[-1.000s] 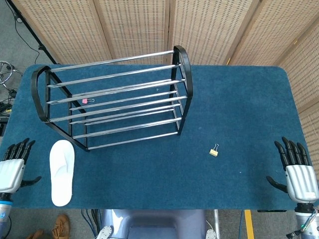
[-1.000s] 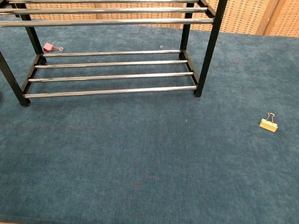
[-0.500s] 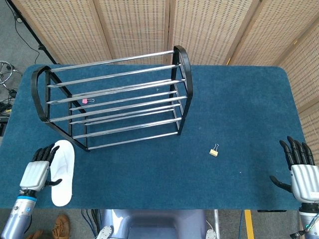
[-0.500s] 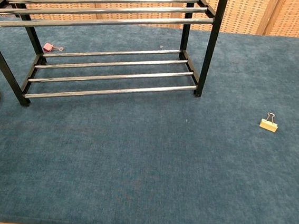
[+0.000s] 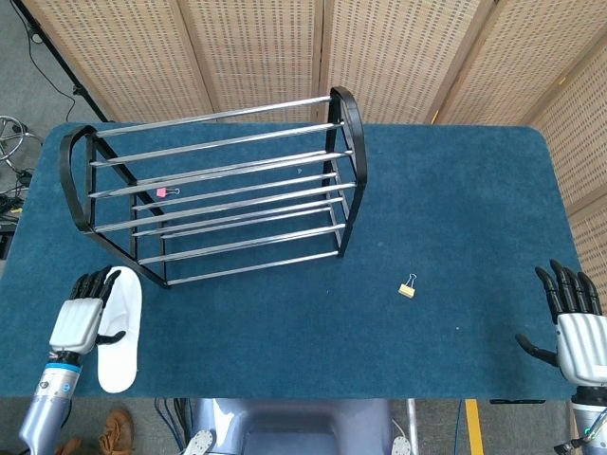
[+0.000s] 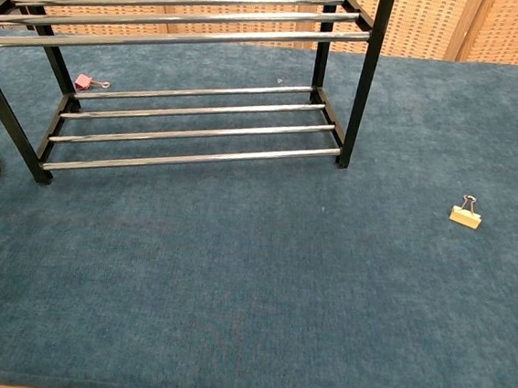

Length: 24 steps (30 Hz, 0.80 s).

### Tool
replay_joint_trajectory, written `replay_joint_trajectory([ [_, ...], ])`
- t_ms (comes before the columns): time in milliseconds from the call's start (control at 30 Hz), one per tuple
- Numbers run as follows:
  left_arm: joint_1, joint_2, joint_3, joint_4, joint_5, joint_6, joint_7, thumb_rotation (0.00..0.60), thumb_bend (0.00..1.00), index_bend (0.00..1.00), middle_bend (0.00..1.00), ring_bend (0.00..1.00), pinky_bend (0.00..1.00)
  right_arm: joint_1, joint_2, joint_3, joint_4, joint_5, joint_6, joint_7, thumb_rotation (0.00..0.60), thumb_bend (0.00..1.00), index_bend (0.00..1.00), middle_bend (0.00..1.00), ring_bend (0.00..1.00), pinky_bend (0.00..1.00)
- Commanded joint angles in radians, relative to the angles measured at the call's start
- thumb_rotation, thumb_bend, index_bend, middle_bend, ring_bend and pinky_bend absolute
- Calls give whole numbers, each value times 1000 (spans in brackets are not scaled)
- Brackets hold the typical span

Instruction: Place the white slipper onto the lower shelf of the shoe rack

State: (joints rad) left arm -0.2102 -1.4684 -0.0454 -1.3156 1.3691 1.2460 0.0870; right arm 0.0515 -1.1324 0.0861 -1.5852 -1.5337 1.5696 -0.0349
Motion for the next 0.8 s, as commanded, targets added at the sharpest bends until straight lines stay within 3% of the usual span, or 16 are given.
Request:
replay_joint_trajectory([
  [33, -2, -10, -6, 14, -3, 4, 3, 600, 16, 0, 0, 0, 20, 0, 1, 1, 0, 3, -2, 1, 600, 0, 0, 0, 0, 0],
  [267, -7, -27, -12, 53, -13, 3, 14, 600, 113, 0, 0, 0, 43, 0, 2, 0, 0, 2, -3, 2, 600, 0, 0, 0, 0, 0],
  [533, -10, -46, -18, 88, -21, 4, 19, 600, 296, 13, 0, 0, 87, 0, 3, -2, -2, 1, -6, 3, 600, 0, 0, 0, 0, 0],
  [667, -10, -55, -20, 105, -20, 11, 20, 600, 316, 87, 2, 5, 176, 0, 4, -2, -3, 1, -7, 4, 600, 0, 0, 0, 0, 0],
  [800, -9, -66, -18, 123, -14, 20, 21, 600, 319, 184, 82, 78, 239, 0, 5, -3, -4, 1, -9, 5, 600, 0, 0, 0, 0, 0],
])
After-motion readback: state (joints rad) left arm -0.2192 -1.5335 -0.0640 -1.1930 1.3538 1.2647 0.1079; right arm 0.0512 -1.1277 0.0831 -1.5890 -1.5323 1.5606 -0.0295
